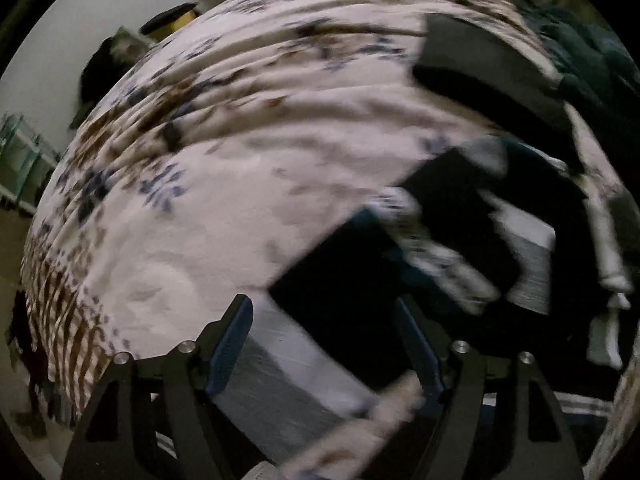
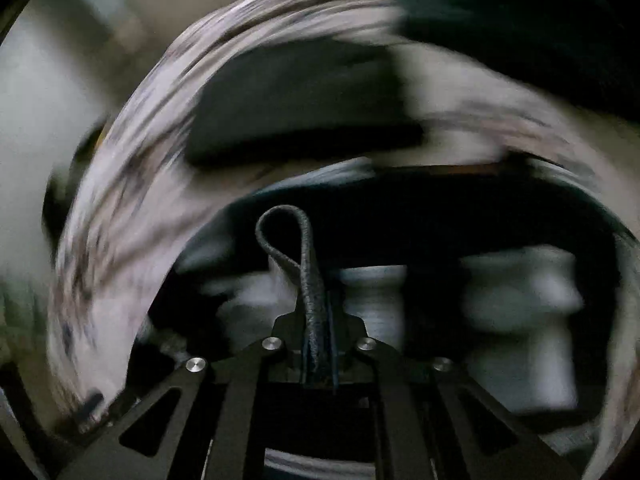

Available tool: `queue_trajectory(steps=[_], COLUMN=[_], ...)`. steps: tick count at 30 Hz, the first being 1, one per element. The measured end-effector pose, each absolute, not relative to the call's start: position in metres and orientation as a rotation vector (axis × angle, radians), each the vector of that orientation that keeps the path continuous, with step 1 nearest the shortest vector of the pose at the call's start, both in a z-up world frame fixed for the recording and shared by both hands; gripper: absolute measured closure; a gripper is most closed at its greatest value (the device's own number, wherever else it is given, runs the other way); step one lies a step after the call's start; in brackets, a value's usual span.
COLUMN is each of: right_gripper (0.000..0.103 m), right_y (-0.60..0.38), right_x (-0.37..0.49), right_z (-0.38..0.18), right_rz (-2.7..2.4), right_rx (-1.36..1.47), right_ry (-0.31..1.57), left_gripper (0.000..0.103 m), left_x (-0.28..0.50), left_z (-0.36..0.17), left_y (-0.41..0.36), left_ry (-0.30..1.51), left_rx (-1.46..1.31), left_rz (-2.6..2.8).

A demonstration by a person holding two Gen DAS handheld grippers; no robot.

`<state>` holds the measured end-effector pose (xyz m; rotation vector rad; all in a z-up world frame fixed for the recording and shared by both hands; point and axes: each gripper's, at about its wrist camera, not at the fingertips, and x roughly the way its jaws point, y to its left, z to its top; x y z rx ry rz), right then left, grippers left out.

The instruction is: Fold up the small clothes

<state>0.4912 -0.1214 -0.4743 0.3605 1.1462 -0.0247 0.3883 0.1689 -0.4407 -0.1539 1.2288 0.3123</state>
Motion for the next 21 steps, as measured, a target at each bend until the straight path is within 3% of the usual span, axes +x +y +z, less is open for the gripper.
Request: queue_trajectory(steps=[9, 16, 21], right_gripper=[0.096, 0.096, 0.096], right_y=[-0.423, -0.556, -0.598], right_x=[0.353, 0.233, 0.168], right_z=[-0.406, -0.447, -0.480], right_rz=[-0.536, -0.777, -0.877], right_rx=[0.611, 0.793, 0.913], right_ry=[0.968, 0.951, 0.925], left_gripper=[0.031, 0.031, 0.031], left_x=[0.408, 0.409, 0.404], left_z=[-0.431, -0.447, -0.455], left_y=[0.022, -0.082, -0.131], left_ry=[1.246, 1.280, 1.299], left_rx=[-0.099, 0.020, 0.096], left_rz=[0.060, -0.084, -0.151])
